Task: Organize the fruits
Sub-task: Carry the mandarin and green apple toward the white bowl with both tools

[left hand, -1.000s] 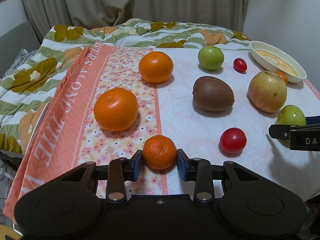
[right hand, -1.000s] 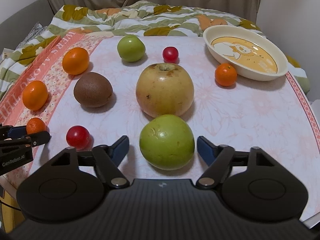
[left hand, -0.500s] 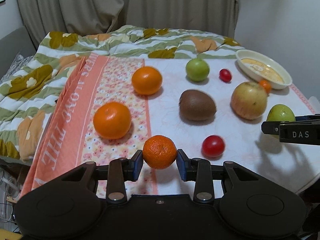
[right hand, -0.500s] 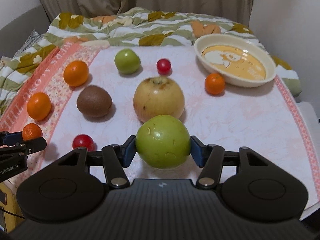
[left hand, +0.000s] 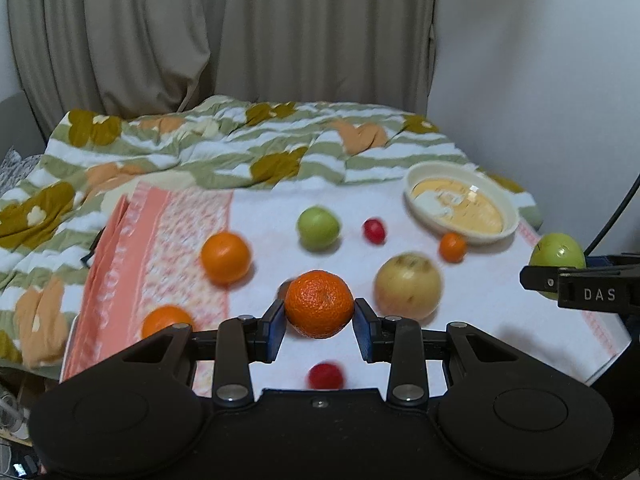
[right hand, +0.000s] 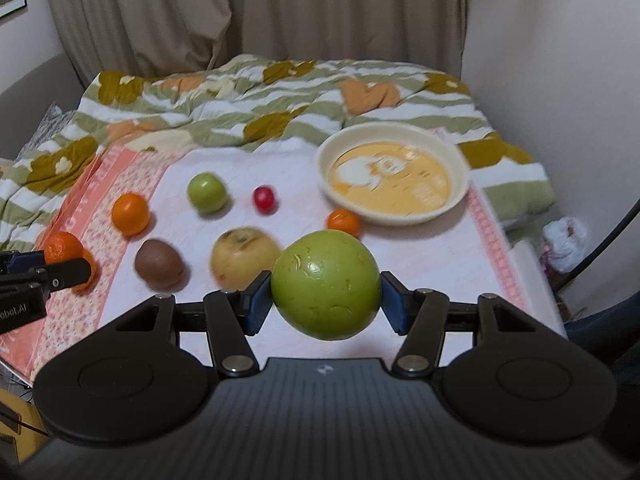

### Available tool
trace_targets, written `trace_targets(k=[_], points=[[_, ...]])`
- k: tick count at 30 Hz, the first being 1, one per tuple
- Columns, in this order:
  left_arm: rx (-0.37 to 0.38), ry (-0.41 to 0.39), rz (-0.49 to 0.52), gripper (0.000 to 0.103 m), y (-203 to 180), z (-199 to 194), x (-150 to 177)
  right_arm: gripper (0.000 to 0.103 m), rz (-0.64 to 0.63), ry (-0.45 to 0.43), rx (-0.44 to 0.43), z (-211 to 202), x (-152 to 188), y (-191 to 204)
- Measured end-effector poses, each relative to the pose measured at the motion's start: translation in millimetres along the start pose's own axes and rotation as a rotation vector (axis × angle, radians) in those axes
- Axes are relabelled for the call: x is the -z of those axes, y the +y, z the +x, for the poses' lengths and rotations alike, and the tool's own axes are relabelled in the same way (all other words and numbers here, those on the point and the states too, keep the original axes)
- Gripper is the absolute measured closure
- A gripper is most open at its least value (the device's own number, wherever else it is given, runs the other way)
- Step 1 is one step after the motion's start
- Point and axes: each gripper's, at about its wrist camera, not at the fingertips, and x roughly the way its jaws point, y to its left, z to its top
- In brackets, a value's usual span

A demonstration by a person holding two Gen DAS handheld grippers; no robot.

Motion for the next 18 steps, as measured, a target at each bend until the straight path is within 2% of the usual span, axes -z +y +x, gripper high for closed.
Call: trace_targets(k=[8, 18], points=[[-0.044, -0.043, -0.055, 0.063, -55, 12, -40, 0.031, -0.067, -0.039, -0.032, 1, -42, -71], [-0.078, -0.073, -0.143, 0.063, -116, 60, -92, 0.031, -0.15, -0.071, -0.1, 47, -107, -147]])
